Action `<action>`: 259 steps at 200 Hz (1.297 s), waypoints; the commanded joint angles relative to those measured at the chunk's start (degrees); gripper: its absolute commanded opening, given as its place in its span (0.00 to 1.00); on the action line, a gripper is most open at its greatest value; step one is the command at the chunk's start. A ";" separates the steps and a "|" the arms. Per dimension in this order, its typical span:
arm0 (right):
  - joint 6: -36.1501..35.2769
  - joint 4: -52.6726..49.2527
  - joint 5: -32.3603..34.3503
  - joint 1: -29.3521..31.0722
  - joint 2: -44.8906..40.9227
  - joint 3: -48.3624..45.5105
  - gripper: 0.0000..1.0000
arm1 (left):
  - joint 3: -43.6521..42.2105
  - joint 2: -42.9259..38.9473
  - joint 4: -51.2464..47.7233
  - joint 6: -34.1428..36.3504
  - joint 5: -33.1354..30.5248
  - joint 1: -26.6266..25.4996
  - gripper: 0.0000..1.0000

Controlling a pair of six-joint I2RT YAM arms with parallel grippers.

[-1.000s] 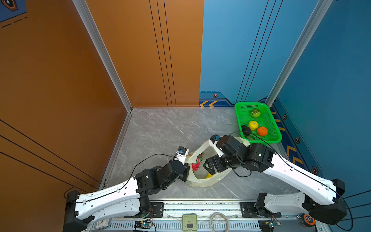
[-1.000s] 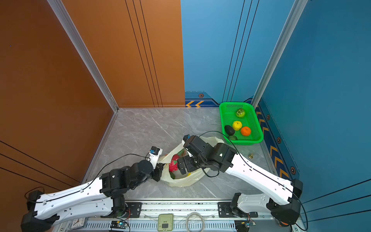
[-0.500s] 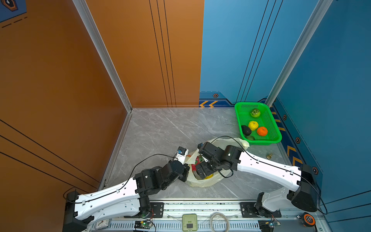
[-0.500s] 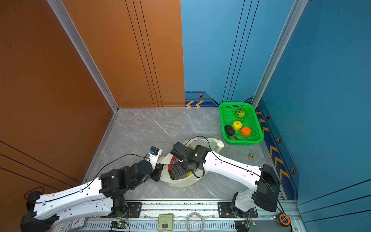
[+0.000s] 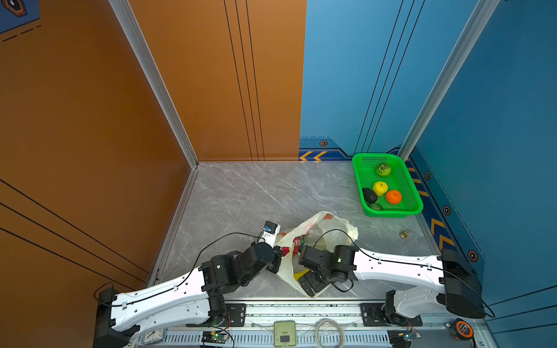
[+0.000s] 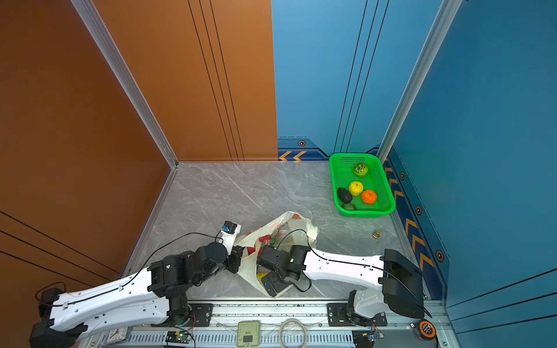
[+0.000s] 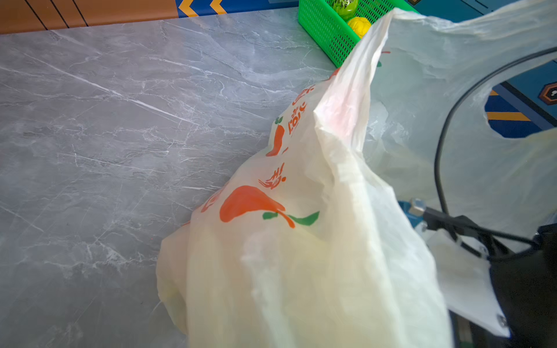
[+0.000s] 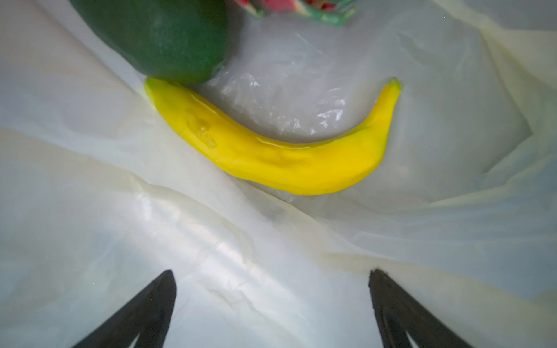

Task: Untie the knot of the plastic bag and take out the fruit
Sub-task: 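Lower the right gripper into the bag toward the yellow banana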

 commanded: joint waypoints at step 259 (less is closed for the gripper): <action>-1.98 1.86 16.45 -0.44 16.21 8.39 0.97 | -4.89 -9.30 -8.95 1.22 6.89 -0.65 0.00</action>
